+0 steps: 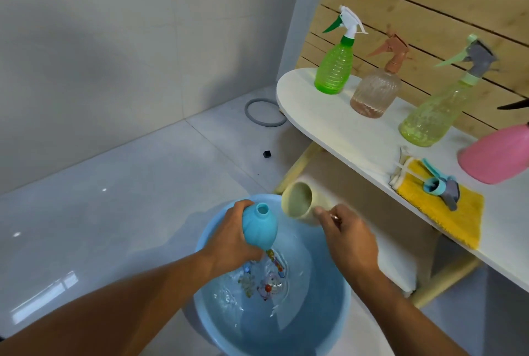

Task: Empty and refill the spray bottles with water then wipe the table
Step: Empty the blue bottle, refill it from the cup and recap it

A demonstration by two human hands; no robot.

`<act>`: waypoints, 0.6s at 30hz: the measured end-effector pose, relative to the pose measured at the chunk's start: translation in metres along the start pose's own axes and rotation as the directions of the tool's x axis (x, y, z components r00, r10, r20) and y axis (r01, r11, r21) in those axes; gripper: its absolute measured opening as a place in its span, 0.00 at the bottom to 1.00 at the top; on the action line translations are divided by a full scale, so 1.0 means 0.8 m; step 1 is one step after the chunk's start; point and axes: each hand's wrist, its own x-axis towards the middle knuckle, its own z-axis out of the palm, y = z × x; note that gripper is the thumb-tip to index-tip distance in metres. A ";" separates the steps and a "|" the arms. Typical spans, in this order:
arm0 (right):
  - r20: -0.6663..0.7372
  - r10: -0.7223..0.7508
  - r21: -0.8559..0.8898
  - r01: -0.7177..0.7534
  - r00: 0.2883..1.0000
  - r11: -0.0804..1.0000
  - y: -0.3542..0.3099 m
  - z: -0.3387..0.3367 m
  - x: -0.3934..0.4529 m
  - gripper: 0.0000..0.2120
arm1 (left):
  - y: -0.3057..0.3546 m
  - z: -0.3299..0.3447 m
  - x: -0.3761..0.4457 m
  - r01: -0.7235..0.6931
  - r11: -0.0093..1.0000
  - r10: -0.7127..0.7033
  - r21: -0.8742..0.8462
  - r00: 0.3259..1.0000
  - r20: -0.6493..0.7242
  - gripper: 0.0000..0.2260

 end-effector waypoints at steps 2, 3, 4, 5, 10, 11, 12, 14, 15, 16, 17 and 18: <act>0.173 0.129 -0.014 -0.129 0.976 0.992 0.022 0.028 0.002 0.23 | -0.009 -0.002 0.001 0.007 1.000 -0.007 -0.010 1.000 0.000 0.45; 0.246 0.166 -0.039 -0.161 0.955 0.986 0.033 0.044 0.003 0.21 | -0.014 -0.002 0.002 0.009 1.000 -0.009 -0.014 1.000 -0.002 0.45; 0.301 0.187 -0.075 -0.172 0.935 0.982 0.044 0.063 0.004 0.20 | -0.019 -0.003 0.005 0.014 1.000 -0.014 -0.018 1.000 -0.005 0.45; 0.340 0.191 -0.122 -0.158 0.921 0.980 0.053 0.079 0.002 0.19 | -0.023 -0.004 0.005 0.015 1.000 -0.016 -0.021 1.000 -0.010 0.45; 0.389 0.066 -0.290 0.054 0.919 0.955 0.078 0.142 0.006 0.15 | -0.054 -0.004 0.006 -0.003 0.998 0.004 0.066 1.000 -0.013 0.44; 0.402 0.023 -0.317 0.116 0.916 0.941 0.079 0.150 0.009 0.13 | -0.060 -0.003 0.005 -0.004 0.997 0.005 0.082 1.000 -0.009 0.45; 0.419 -0.010 -0.339 0.167 0.908 0.926 0.079 0.156 0.011 0.13 | -0.066 -0.003 0.003 -0.014 0.995 0.015 0.100 1.000 -0.009 0.45; 0.462 -0.045 -0.385 0.246 0.886 0.889 0.073 0.169 0.016 0.14 | -0.076 -0.002 -0.002 -0.038 0.989 0.041 0.140 0.999 -0.018 0.44; 0.482 -0.061 -0.404 0.283 0.874 0.870 0.070 0.179 0.018 0.14 | -0.082 -0.001 -0.002 -0.042 0.987 0.046 0.154 0.999 -0.022 0.44; 0.499 -0.073 -0.418 0.313 0.863 0.853 0.066 0.188 0.018 0.14 | -0.087 -0.001 -0.004 -0.045 0.985 0.050 0.168 0.998 -0.027 0.45; 0.512 -0.078 -0.421 0.328 0.856 0.846 0.062 0.194 0.016 0.14 | -0.089 -0.002 -0.007 -0.044 0.983 0.050 0.180 0.998 -0.030 0.45; 0.519 -0.083 -0.406 0.331 0.851 0.852 0.057 0.203 0.016 0.14 | -0.093 -0.003 -0.007 -0.037 0.981 0.045 0.191 0.998 -0.036 0.46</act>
